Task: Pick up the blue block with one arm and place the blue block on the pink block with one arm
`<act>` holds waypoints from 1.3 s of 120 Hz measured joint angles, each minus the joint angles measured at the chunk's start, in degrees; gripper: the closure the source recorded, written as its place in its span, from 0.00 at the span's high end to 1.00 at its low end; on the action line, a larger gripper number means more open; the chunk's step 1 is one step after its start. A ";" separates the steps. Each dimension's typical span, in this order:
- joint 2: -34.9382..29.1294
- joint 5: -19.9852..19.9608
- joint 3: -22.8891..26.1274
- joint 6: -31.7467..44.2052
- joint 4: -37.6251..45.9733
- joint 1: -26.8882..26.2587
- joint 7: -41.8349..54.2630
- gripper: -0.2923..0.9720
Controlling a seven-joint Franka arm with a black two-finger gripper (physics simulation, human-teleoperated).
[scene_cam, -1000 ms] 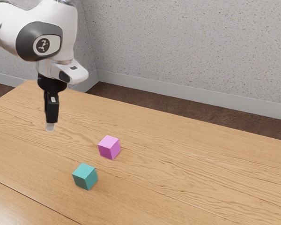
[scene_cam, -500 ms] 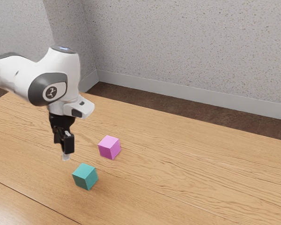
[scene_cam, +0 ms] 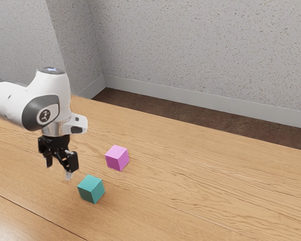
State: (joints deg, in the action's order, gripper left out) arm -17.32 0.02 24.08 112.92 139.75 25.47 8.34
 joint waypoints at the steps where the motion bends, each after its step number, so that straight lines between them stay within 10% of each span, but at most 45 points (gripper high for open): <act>1: 0.20 0.00 0.00 0.15 -0.01 0.22 -0.22 0.77; 106: 21.45 1.61 2.87 12.83 -5.22 0.53 -13.32 0.76; 156: 24.26 4.85 2.83 14.94 -5.39 0.94 -15.89 0.50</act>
State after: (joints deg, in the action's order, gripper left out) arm 6.94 4.87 26.92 127.86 134.37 26.42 -7.55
